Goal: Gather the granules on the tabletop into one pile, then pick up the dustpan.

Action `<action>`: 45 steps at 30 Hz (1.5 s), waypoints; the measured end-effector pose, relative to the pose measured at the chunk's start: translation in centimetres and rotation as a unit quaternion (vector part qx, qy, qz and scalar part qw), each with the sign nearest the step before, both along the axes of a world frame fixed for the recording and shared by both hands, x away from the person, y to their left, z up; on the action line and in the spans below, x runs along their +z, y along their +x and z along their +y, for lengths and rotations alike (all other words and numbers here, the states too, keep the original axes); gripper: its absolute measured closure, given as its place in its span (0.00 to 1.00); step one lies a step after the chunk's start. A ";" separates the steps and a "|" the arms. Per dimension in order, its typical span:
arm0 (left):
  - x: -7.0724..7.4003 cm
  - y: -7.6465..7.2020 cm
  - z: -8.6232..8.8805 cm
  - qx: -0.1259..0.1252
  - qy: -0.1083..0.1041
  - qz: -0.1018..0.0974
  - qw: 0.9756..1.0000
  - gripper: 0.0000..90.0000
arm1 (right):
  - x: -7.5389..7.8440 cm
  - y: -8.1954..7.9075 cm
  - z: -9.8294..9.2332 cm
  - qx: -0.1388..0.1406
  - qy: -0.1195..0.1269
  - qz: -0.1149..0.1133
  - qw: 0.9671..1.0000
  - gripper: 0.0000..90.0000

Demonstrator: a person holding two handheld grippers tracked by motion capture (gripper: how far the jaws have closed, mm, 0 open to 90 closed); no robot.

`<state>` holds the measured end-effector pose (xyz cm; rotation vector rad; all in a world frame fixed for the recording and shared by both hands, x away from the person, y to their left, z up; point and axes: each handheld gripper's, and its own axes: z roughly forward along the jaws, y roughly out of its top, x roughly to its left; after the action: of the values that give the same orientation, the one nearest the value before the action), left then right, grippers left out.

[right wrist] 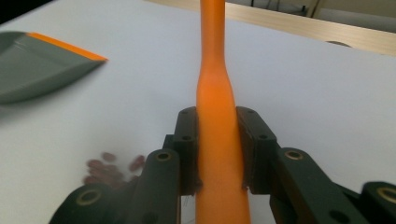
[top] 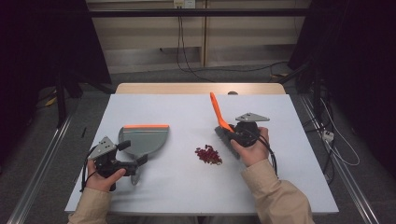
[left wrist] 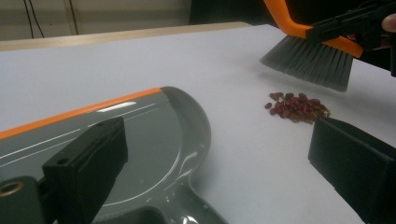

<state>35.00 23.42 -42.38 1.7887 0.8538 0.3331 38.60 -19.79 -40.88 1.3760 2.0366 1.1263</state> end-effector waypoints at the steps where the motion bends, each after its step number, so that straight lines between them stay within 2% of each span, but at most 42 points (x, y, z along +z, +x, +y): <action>1: 0.0 0.0 0.0 0.000 -0.001 0.002 1.000 0.05 | -0.2 0.0 -0.3 0.000 -0.007 0.000 1.000 0.80; 3: 0.1 -0.1 0.0 0.001 -0.002 0.002 1.000 0.05 | -0.6 -0.1 -0.9 -0.001 -0.008 0.010 1.000 0.79; 5: 0.1 -0.1 -0.1 0.005 -0.001 0.001 1.000 0.05 | -0.9 -0.2 -1.3 0.002 -0.023 0.018 1.000 0.79; 8: 0.2 -0.2 -0.1 0.007 0.000 0.001 1.000 0.05 | -0.9 -0.3 -1.6 0.007 -0.020 0.025 0.999 0.79; 10: 0.2 -0.2 -0.1 0.009 0.005 0.000 1.000 0.05 | -0.8 -0.4 -1.6 0.014 -0.022 0.034 0.999 0.78; 12: 0.1 -0.2 -0.1 0.011 0.011 0.003 1.000 0.05 | -0.7 -0.4 -1.6 0.013 -0.010 0.044 0.999 0.75; 14: 0.1 -0.3 -0.1 0.013 0.021 0.006 1.000 0.05 | -0.7 -0.4 -1.6 0.011 -0.029 0.057 0.998 0.70; 16: 0.1 -0.5 -0.1 0.018 0.034 0.010 0.999 0.05 | -0.7 -0.3 -1.7 0.013 -0.026 0.074 0.997 0.67; 17: 0.0 -0.6 -0.1 0.022 0.042 0.008 0.999 0.05 | -0.6 -0.3 -1.7 0.013 -0.030 0.078 0.996 0.68; 19: -0.1 -0.9 -0.1 0.029 0.051 0.017 0.998 0.05 | -0.4 -0.4 -1.7 0.015 -0.029 0.082 0.996 0.77; 21: -0.3 -1.2 0.0 0.041 0.057 0.026 0.997 0.05 | -0.3 -0.5 -1.7 0.023 -0.037 0.081 0.996 0.78; 22: -0.4 -1.3 0.0 0.048 0.068 0.031 0.996 0.06 | -0.3 -0.5 -1.7 0.023 -0.038 0.079 0.996 0.79; 24: -0.6 -1.6 -0.1 0.058 0.076 0.044 0.994 0.06 | -0.3 -0.6 -1.7 0.026 -0.042 0.078 0.996 0.79; 29: -0.8 -2.0 -0.5 0.064 0.098 0.066 0.991 0.07 | -0.5 -0.9 -2.1 0.017 -0.032 0.076 0.996 0.79; 32: -1.0 -2.1 -0.6 0.069 0.101 0.069 0.990 0.07 | -0.6 -1.1 -2.4 0.018 -0.023 0.072 0.997 0.79; 37: -1.2 -2.2 -0.3 0.087 0.105 0.073 0.988 0.08 | -0.6 -1.2 -2.4 0.017 -0.026 0.067 0.997 0.79; 41: -1.2 -2.3 -0.1 0.099 0.121 0.082 0.984 0.09 | -0.6 -1.2 -2.1 0.020 -0.029 0.065 0.997 0.79; 45: -1.4 -2.2 -0.2 0.108 0.120 0.093 0.983 0.12 | -0.6 -1.2 -2.0 0.018 -0.027 0.061 0.998 0.79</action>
<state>32.80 23.24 -43.79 1.9762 1.1863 0.4274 37.43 -21.81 -41.48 1.4188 2.1699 1.0168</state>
